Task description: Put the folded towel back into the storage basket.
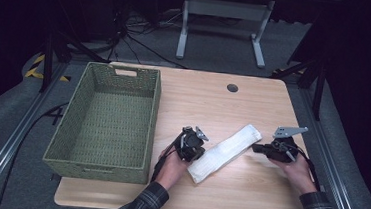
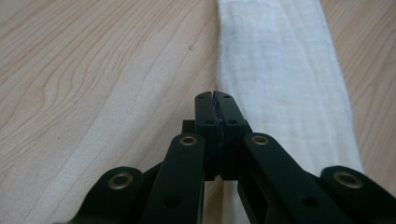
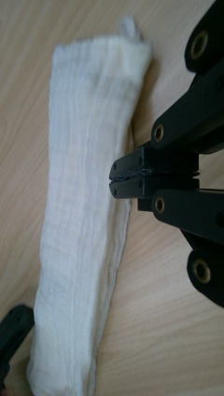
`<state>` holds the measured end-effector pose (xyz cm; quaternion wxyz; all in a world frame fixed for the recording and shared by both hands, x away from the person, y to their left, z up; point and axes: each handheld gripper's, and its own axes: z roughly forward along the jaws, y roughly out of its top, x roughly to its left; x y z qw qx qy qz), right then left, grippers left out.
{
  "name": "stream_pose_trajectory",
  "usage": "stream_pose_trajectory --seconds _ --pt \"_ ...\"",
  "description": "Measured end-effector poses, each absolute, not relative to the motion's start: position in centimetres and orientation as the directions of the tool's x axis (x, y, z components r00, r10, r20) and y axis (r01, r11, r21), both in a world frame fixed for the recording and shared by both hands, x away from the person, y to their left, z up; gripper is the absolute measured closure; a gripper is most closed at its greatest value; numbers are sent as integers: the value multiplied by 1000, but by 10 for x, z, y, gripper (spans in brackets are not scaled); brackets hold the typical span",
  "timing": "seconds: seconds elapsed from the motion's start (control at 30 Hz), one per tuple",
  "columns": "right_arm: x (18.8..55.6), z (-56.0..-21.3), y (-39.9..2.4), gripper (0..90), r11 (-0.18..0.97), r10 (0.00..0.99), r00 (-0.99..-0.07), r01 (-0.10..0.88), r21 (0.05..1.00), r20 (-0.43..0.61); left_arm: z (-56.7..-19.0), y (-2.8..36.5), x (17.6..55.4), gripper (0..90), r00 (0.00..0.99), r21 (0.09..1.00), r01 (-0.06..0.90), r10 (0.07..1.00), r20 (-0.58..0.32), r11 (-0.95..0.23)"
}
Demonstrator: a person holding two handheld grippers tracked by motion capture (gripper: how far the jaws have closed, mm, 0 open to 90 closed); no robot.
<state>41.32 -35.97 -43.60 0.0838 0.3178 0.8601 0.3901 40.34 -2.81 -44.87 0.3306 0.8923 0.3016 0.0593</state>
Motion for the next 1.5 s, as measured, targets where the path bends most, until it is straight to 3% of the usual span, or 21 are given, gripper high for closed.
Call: stream_pose_trajectory --seconds 0.27,0.77,1.5 --pt "409 -449 -331 896 553 568 -818 463 693 94 -451 -30 403 893 824 614 497 556 -112 -613" --pt "420 -453 -318 896 579 572 -818 450 680 54 -454 -37 389 892 852 609 480 502 -151 -632" --pt "432 -455 -301 896 588 551 -834 419 692 37 -457 -80 351 863 925 625 375 322 -203 -684"
